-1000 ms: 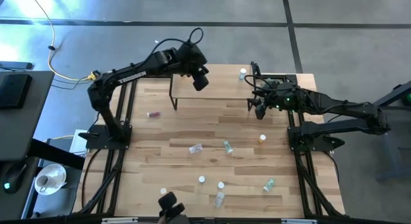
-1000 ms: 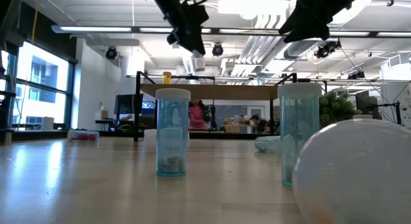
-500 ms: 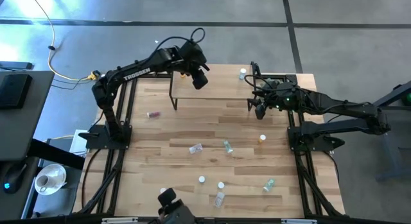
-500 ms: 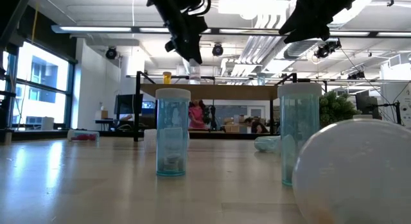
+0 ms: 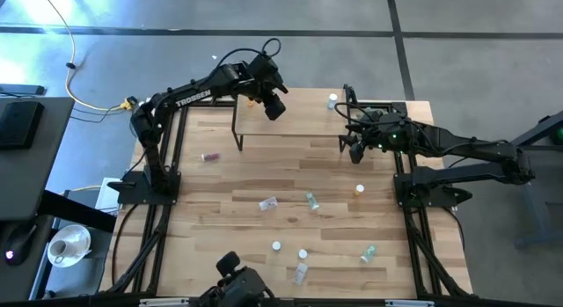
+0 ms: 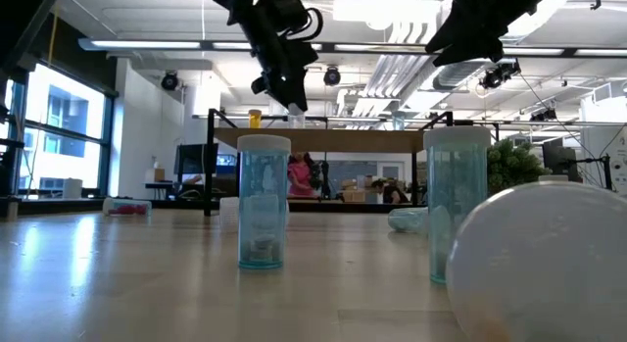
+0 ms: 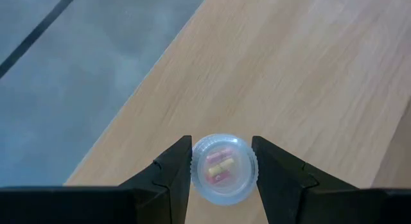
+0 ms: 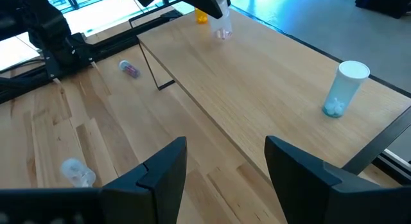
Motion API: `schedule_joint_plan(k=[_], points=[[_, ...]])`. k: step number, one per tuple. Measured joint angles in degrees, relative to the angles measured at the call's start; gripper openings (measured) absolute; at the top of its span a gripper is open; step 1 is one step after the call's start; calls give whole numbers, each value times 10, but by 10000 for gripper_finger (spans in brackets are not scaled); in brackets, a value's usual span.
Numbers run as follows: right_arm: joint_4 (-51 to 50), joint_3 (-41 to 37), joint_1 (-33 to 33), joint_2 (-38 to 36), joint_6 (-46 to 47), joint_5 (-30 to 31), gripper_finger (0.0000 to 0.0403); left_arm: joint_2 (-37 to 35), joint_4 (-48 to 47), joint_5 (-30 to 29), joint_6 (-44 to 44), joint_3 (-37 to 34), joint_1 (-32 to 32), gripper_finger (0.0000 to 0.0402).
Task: Pick and place medicine bottles onto shelf by color
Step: Put the bottom left transparent pill bottle on the shelf
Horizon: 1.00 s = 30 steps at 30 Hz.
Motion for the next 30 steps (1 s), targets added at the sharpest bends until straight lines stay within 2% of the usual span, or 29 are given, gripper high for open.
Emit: schedule_joint_plan(k=[30], points=[[0, 0, 0, 0, 4, 0, 200, 26, 24, 30, -38, 1, 9, 134]])
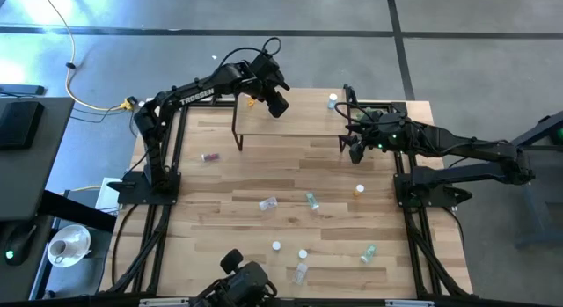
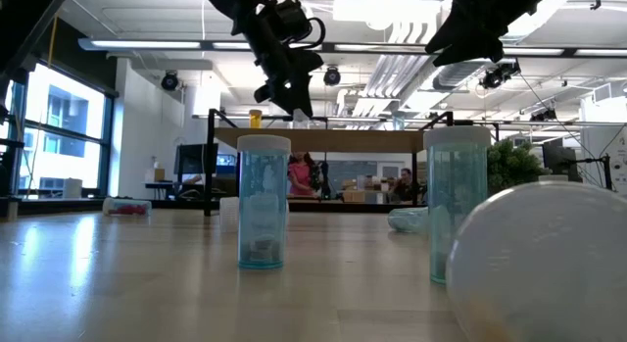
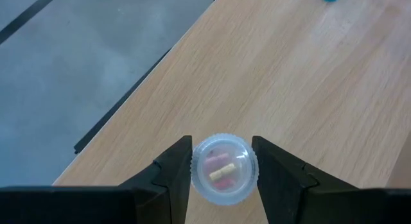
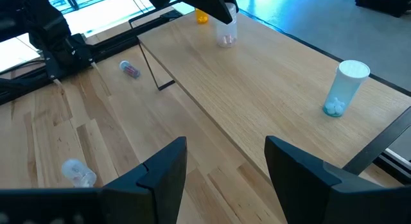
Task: Pick and place medicine bottles onto shelf by color
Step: Put the bottom left transparent pill bottle on the shelf, then put the bottom green pill bottle on the shelf
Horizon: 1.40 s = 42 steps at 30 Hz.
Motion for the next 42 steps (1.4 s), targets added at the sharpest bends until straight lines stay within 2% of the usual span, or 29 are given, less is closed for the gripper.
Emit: schedule_joint_plan(k=[20, 25, 29, 35, 42], points=[[0, 0, 0, 0, 0, 0, 200, 5, 16, -15, 2, -2, 0, 196], [0, 0, 0, 0, 0, 0, 200, 4, 12, -12, 2, 29, 0, 197], [0, 0, 0, 0, 0, -6, 200, 4, -34, 13, 2, 83, 0, 197], [-2, 0, 4, 0, 0, -21, 200, -2, -130, 18, 17, 162, -2, 197], [-10, 0, 45, 0, 0, -23, 200, -42, -171, 15, 47, 158, -30, 197]])
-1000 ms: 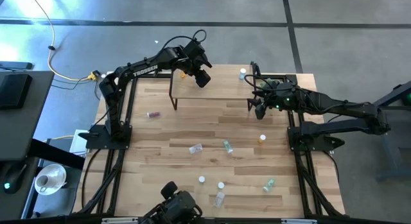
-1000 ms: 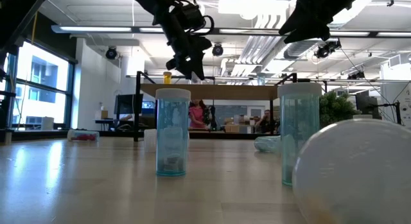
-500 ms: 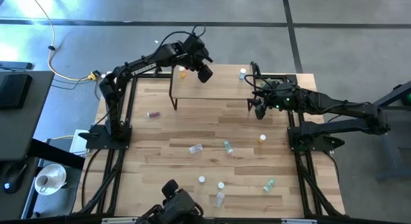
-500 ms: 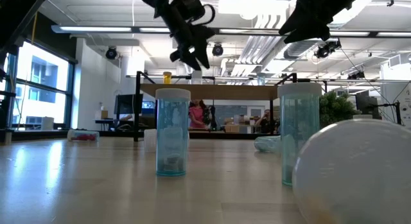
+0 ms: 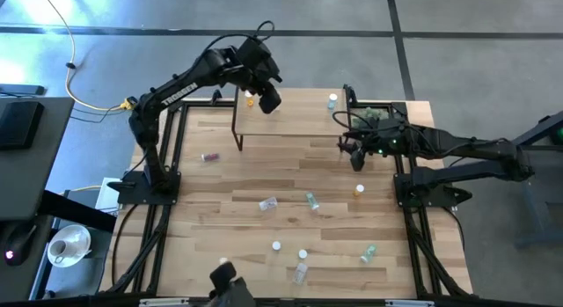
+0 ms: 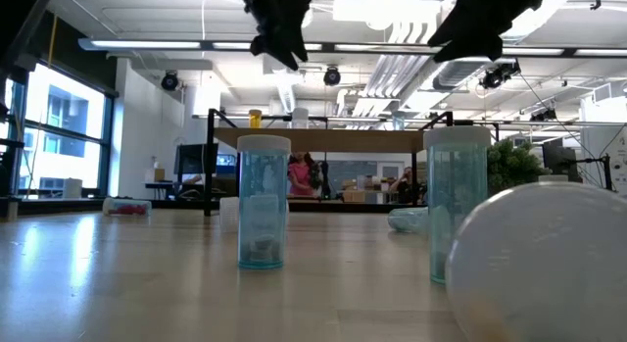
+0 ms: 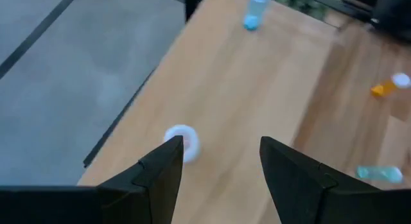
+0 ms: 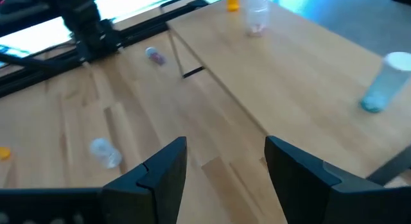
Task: Pick and place medicine bottles onto shelf by color
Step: Put the bottom green pill bottle on the shelf
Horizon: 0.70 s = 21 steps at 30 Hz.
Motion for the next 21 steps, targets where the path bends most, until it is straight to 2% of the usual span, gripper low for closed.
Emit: schedule_joint_plan(k=[6, 12, 21], points=[[-7, 0, 53, 0, 0, -2, 200, -39, 17, 0, 15, -69, -42, 197], [-7, 0, 107, 4, 0, -2, 200, -90, 95, 27, 11, -176, -89, 197], [-7, 0, 185, 67, 0, -2, 200, -185, 199, 24, 11, -307, -148, 197]])
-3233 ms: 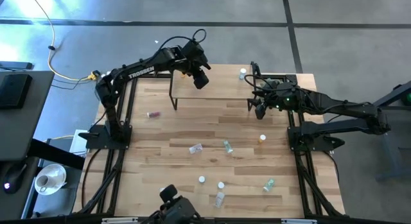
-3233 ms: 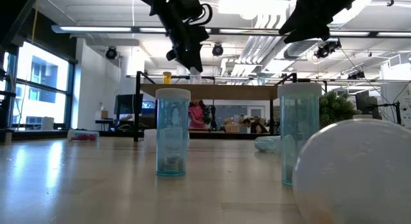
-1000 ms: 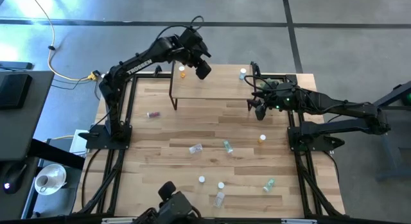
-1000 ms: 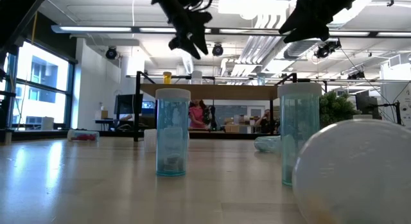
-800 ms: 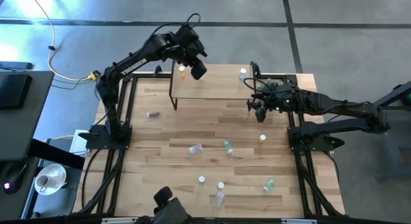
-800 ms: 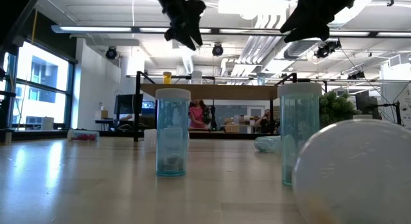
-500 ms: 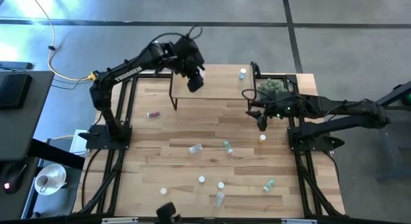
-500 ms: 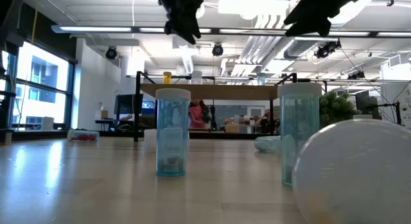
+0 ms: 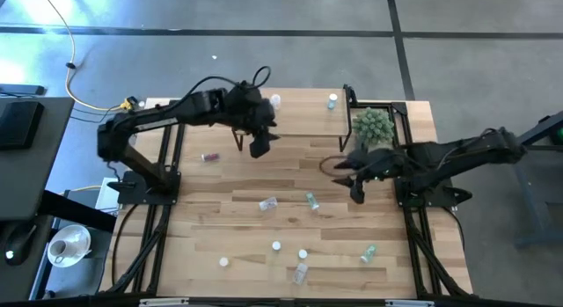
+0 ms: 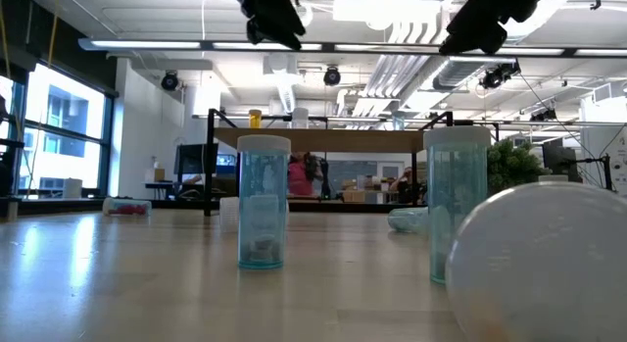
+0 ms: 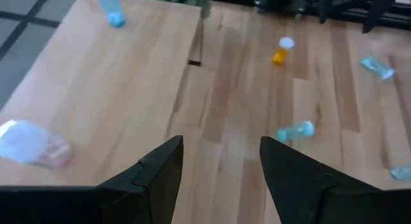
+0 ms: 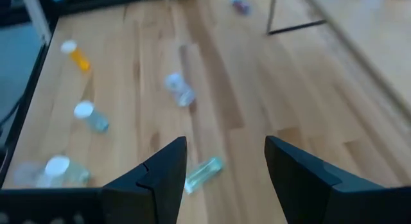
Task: Pick and place medicine bottles onto shelf by color
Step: Put the bottom green pill bottle on the shelf
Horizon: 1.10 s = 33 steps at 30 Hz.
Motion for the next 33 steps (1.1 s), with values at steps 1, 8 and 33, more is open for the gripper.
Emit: schedule_joint_plan(k=[1, 8, 33], points=[[0, 0, 9, 9, 0, 0, 200, -9, 14, 0, 0, -15, -6, 197], [36, 0, 76, 79, -2, 0, 200, -56, 127, 0, -14, -132, -47, 197], [317, 0, 170, 283, -81, -145, 200, -65, 328, -42, -91, -346, -176, 197]])
